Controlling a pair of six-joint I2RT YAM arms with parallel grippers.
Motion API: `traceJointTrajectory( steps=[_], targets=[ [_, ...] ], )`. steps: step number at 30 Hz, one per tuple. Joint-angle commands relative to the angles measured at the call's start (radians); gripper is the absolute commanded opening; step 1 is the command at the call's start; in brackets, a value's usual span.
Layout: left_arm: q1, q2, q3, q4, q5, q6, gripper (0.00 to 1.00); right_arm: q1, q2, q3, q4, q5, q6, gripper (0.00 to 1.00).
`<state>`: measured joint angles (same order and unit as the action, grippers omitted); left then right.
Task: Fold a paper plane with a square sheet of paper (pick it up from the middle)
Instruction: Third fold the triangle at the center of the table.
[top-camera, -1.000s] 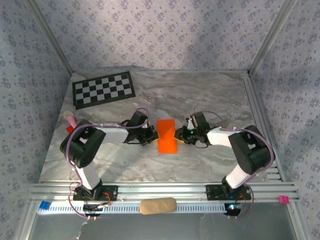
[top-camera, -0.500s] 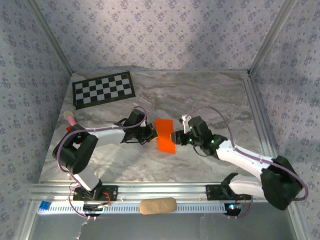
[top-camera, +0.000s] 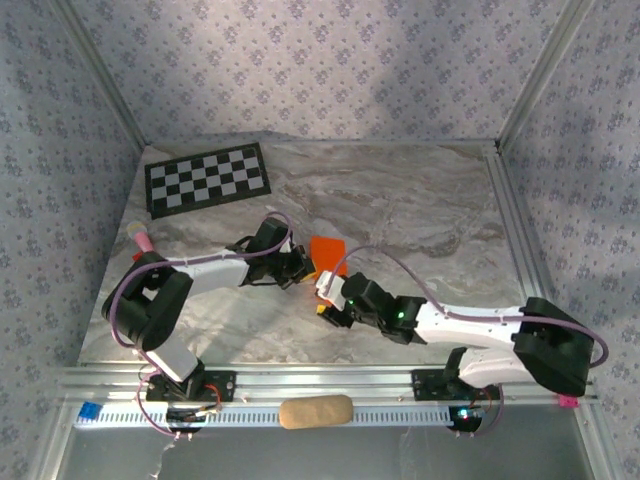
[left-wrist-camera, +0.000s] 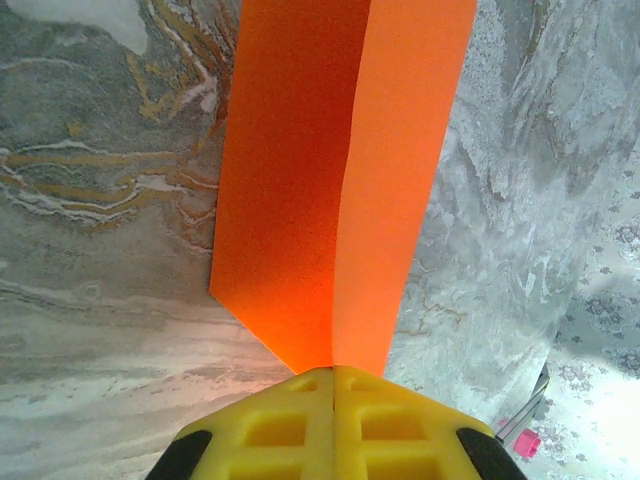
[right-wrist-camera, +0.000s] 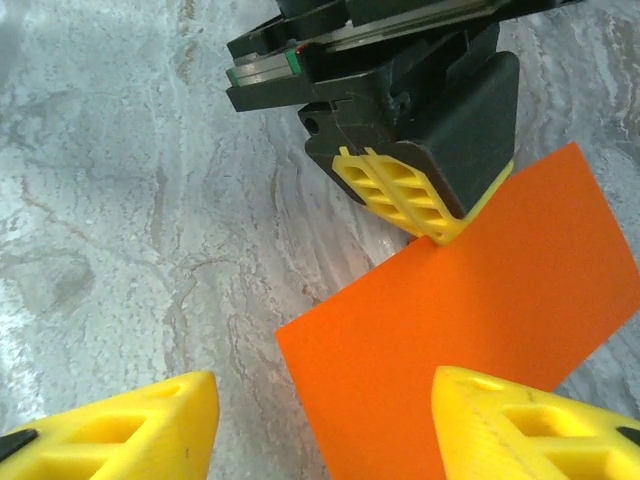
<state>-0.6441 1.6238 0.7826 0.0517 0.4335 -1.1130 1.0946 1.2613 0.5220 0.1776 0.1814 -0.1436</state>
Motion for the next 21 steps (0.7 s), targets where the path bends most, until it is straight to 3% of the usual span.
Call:
traceJointTrajectory(
  steps=[1, 12, 21],
  targets=[
    [-0.005, -0.025, 0.014, -0.016, -0.002, -0.012, 0.05, 0.031, 0.036, -0.015, 0.074, 0.122, -0.070, 0.65],
    [-0.005, -0.018, 0.016, -0.014, 0.000, -0.013, 0.05, 0.085, 0.171, -0.001, 0.172, 0.231, -0.086, 0.64],
    [-0.006, -0.018, 0.017, -0.017, -0.002, -0.014, 0.05, 0.105, 0.248, -0.010, 0.265, 0.336, -0.081, 0.55]
  ],
)
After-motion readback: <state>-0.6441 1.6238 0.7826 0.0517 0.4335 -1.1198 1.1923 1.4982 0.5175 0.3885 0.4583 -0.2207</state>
